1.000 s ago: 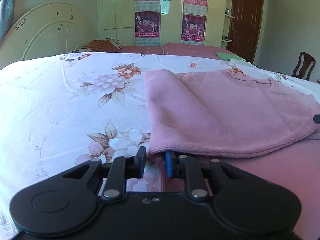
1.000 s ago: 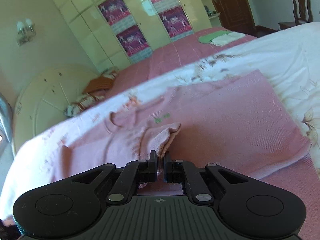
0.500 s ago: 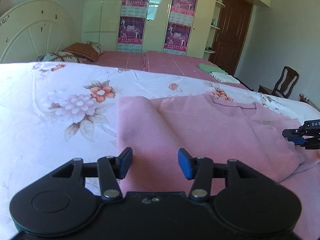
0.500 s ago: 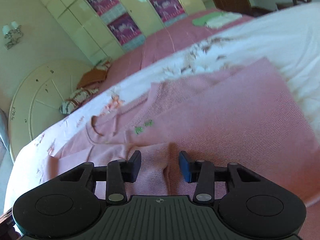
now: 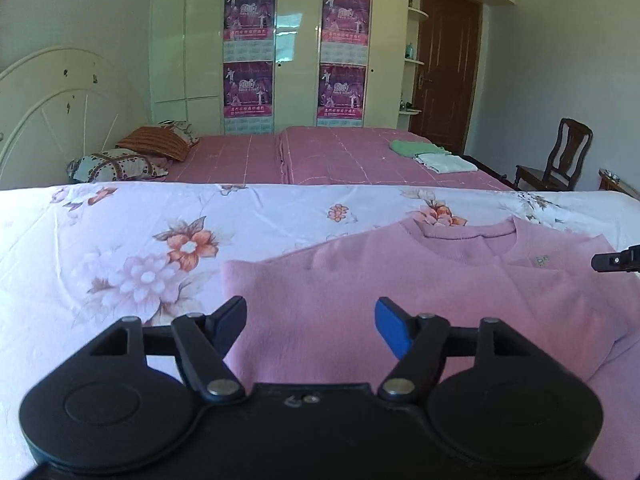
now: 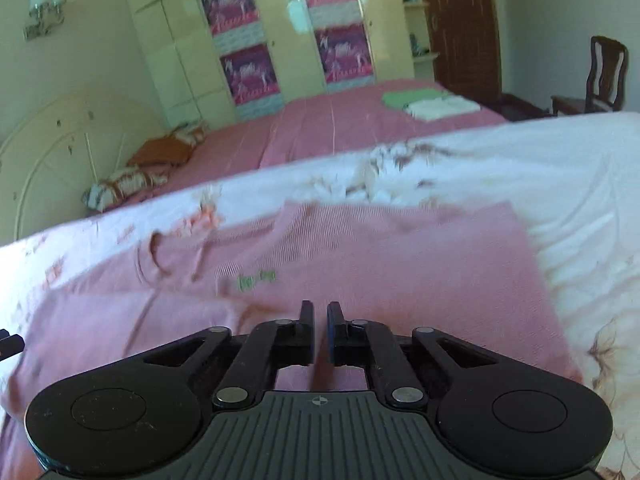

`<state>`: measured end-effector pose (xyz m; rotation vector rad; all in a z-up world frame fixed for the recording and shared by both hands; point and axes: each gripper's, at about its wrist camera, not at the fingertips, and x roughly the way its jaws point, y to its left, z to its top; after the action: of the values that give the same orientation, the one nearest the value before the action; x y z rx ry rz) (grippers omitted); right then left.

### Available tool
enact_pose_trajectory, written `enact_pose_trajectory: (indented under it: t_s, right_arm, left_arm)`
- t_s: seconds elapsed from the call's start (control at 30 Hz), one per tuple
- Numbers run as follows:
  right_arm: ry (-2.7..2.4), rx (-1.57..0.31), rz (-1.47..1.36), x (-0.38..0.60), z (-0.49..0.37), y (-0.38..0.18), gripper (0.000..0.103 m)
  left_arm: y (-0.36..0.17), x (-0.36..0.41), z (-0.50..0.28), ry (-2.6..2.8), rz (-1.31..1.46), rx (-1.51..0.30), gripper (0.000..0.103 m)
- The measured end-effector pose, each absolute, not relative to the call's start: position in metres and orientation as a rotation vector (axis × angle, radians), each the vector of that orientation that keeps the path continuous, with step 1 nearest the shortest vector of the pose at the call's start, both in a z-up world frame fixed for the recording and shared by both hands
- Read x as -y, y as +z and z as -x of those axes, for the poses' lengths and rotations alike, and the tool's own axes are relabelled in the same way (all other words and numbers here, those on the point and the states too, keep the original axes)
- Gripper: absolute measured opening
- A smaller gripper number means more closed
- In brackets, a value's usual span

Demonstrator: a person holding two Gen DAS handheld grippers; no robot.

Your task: Fold small clothes

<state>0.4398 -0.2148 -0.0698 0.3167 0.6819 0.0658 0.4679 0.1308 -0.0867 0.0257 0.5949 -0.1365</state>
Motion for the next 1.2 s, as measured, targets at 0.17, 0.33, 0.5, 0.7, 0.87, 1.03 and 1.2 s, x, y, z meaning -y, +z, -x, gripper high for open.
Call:
enact_pose_trajectory:
  t_s: [0.17,0.33,0.5,0.7,0.87,1.03,1.2]
  right_arm:
    - [0.17,-0.705,-0.279,0.191,-0.459,-0.072,0.006]
    - [0.127,-0.765,-0.254,0.188,-0.467,-0.083,0.006]
    - [0.199,-0.723,-0.25,0.18,-0.428,-0.065,0.017]
    - [0.196,-0.753,-0.197,0.17,-0.41,-0.086,0.02]
    - [0.218,-0.682,-0.14,0.159,-0.387,-0.06,0.02]
    - [0.189,-0.752,-0.152,0.16,-0.391,-0.087,0.025]
    - [0.152,-0.727,-0.15,0.16,-0.377,-0.074,0.027]
  left_arm:
    - [-0.118,-0.129,-0.519,-0.129,-0.013,-0.718,0.069]
    - [-0.111,-0.137,-0.488,-0.121,0.007,-0.667,0.069]
    - [-0.109,-0.115,-0.433,-0.178,-0.006,-0.648,0.07]
    - [-0.116,-0.115,-0.413,-0.136,-0.028,-0.69,0.07]
    - [-0.117,-0.107,-0.404,-0.13,-0.062,-0.685,0.078]
    - [-0.12,-0.109,-0.402,-0.12,-0.058,-0.703,0.075]
    - [-0.123,-0.117,-0.398,-0.123,-0.056,-0.711,0.077]
